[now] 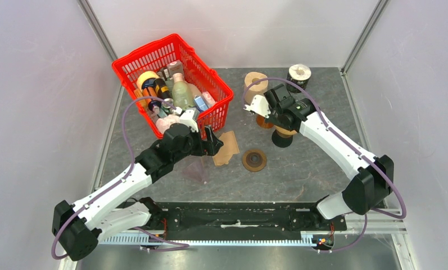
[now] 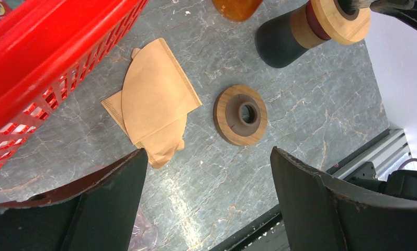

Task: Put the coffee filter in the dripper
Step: Place the coffee dripper in the dripper holder.

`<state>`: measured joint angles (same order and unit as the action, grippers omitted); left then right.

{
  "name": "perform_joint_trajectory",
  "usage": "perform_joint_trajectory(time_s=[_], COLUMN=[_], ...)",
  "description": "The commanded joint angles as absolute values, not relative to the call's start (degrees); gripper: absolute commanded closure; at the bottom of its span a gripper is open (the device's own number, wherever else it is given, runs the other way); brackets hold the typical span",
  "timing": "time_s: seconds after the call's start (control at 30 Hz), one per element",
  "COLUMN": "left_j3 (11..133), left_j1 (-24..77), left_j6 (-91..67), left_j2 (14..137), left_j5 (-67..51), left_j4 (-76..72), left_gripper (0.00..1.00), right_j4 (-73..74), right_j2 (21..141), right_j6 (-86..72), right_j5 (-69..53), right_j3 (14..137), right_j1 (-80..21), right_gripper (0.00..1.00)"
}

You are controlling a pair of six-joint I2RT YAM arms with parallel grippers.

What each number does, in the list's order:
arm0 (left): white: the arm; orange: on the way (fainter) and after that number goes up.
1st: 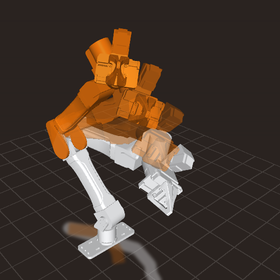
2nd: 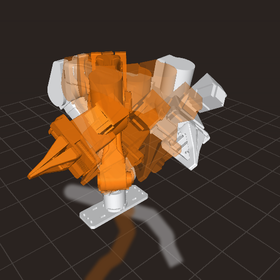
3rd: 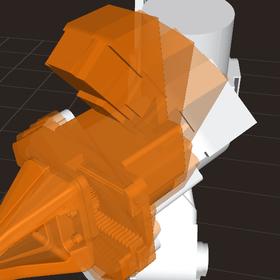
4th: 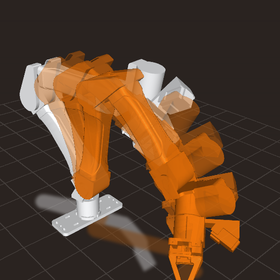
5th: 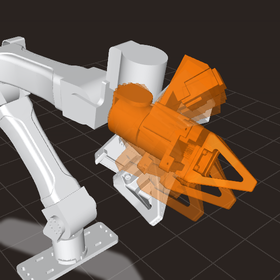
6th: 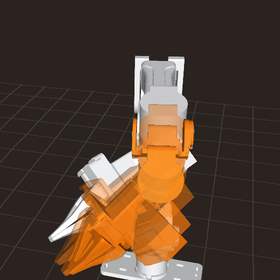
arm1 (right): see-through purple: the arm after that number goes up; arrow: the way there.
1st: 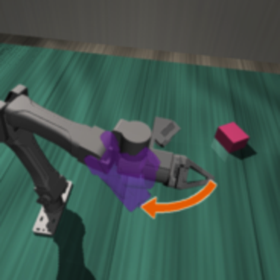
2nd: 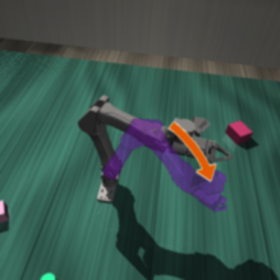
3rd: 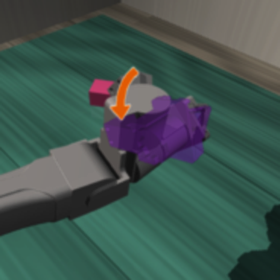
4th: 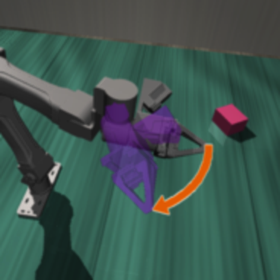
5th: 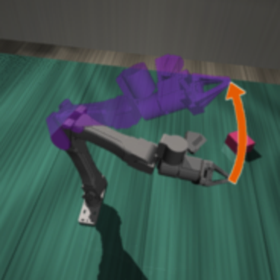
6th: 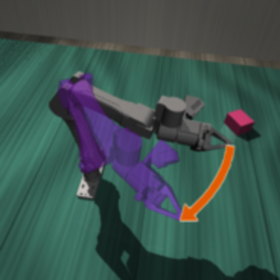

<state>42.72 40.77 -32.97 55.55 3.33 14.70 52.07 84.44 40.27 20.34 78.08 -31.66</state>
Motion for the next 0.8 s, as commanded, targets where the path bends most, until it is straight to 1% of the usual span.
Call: perform_joint_trajectory(time_s=[0.0, 0.17, 0.37, 0.4, 0.43, 0.47, 0.5, 0.6, 0.77], left_j3=[41.2, 42.1, 47.4, 48.3, 49.3, 50.2, 51.3, 56.1, 65.9], left_j1=[39.4, 39.4, 39.4, 39.4, 39.4, 39.4, 39.4, 39.5, 39.9], left_j6=[-33.2, -34.0, -33.9, -34.0, -34.1, -34.5, -34.6, -33.9, -31.8], left_j2=[56.1, 56.0, 55.4, 55.5, 55.8, 56.1, 56.9, 60.0, 67.4], left_j5=[3.3, 3.2, 4.3, 3.7, 2.7, 1.9, 0.7, -3.0, -4.9], left_j4=[15.4, 15.4, 16.5, 16.3, 15.5, 15.0, 14.3, 14.3, 15.4], left_gripper=[0.06, 0.06, 0.06, 0.06, 0.06, 0.06, 0.06, 0.06, 0.06], right_j4=[50.2, 49.7, 47.7, 46.7, 45.3, 44.0, 42.8, 39.9, 32.8], right_j2=[83.0, 81.7, 74.8, 72.9, 71.4, 69.5, 68.2, 64.9, 61.3], right_j6=[40.4, 41.0, 39.9, 38.9, 37.6, 35.2, 32.6, 23.7, 1.4], right_j5=[21.2, 21.1, 14.2, 13.5, 13.2, 13.4, 13.8, 16.8, 31.4], right_j3=[77.9, 77.9, 78.2, 77.8, 77.3, 77.0, 76.6, 75.7, 73.5], right_j1=[-31.5, -31.3, -31.3, -31.3, -31.3, -31.3, -31.2, -31.3, -31.2], right_gripper=[0.7, 0.56, 0.38, 0.33, 0.25, 0.13, 0.04, 0.03, 0.03])
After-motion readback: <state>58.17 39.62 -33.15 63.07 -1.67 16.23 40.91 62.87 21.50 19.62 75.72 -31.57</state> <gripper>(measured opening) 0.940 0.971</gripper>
